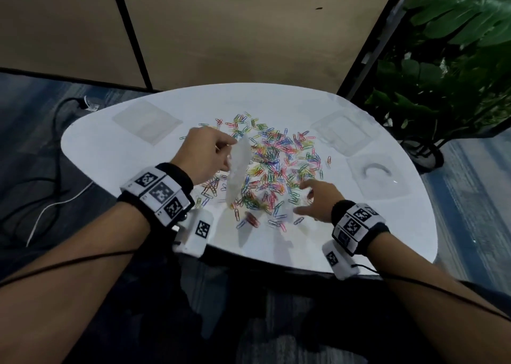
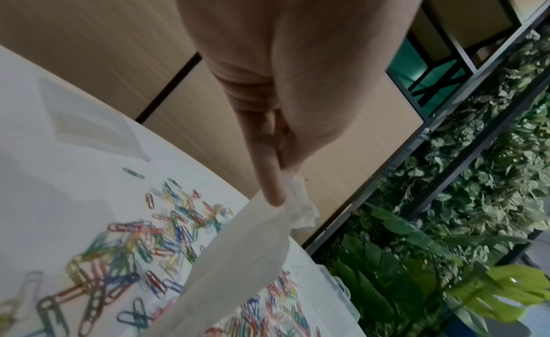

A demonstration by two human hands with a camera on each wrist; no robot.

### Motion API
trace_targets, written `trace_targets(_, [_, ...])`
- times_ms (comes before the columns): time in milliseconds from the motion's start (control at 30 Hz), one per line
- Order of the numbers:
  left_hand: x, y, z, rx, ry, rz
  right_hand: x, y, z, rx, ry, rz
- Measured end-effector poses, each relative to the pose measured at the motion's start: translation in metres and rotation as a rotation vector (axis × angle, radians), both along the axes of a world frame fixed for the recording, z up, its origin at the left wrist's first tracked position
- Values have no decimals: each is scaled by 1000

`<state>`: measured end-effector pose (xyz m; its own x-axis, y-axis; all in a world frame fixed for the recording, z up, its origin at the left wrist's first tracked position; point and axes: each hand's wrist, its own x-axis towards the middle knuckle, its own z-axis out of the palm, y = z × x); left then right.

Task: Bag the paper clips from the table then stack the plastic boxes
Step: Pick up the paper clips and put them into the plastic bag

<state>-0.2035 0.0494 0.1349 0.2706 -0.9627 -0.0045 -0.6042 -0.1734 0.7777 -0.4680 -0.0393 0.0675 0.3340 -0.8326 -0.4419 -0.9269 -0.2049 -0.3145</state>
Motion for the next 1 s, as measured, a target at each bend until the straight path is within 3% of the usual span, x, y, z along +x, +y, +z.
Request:
trace_targets(67, [14, 12, 4, -1, 12, 28, -13, 13, -26, 57, 161, -2])
trace_targets(367, [57, 51, -5, 49, -59, 109, 39, 53, -65, 34, -104, 0])
trace_targets(500, [55, 45, -12, 77, -82, 92, 64, 48, -70, -23, -133, 47])
trace_targets(833, [43, 25, -27, 106, -78, 11, 88, 32, -81, -323, -56, 415])
trace_targets(933, [42, 22, -30, 109, -88, -7, 86, 20, -76, -312, -68, 349])
trace_targets(1000, [41, 20, -30, 117, -84, -14, 83, 10, -70, -273, -132, 208])
